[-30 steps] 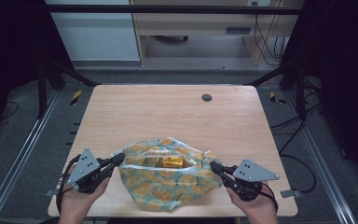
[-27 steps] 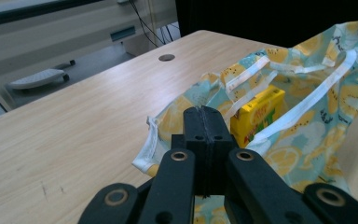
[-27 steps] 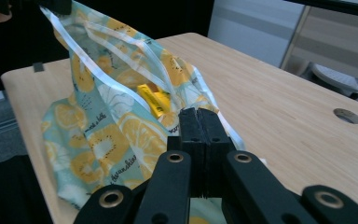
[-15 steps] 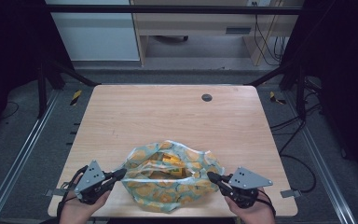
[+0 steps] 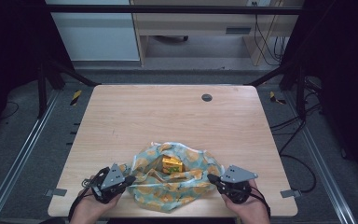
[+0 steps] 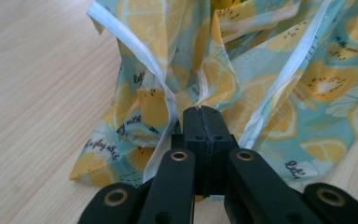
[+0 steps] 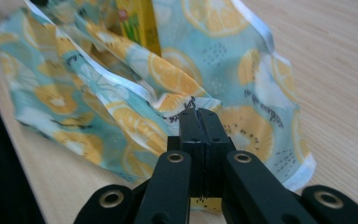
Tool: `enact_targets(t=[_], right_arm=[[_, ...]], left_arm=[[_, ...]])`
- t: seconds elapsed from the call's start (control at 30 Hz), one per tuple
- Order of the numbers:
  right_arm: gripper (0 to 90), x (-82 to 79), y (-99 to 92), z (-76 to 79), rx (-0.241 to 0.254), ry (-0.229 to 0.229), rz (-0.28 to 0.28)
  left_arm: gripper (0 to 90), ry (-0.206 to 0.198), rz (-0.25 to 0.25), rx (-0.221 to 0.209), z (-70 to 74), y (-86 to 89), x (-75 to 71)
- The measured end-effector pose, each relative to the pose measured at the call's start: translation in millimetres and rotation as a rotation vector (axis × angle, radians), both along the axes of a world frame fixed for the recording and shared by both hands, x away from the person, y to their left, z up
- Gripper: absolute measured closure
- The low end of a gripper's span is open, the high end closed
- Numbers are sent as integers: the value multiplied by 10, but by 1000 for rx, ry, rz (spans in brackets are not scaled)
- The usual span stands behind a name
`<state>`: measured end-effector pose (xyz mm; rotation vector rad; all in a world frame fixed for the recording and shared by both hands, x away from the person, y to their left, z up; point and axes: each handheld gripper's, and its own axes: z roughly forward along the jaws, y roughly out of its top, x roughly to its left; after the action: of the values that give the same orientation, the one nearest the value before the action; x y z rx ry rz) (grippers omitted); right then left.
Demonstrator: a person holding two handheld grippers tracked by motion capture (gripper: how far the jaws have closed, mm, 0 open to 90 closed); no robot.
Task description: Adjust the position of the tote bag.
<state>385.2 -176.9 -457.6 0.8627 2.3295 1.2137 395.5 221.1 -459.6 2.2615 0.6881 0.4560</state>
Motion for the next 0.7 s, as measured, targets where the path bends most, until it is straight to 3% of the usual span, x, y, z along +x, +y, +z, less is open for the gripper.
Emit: enact_targets(t=[0.1,0.23,0.27,0.33,0.7], right_arm=[[900,73,8,-59,-28,20,-9],[900,111,16,-117,-68,50,-20],[900,126,21,-152,-96,63,-21],[900,138,14,-166,-98,71,-26],[900,267,-14,-184,-113,76,-65]], left_arm=[[900,26,2,-9,-28,-15,35],[900,39,-7,16,-66,-73,43],[900,44,-17,44,-97,-118,37],[900,45,-29,71,-116,-148,32],[900,66,-47,85,-165,-243,50]])
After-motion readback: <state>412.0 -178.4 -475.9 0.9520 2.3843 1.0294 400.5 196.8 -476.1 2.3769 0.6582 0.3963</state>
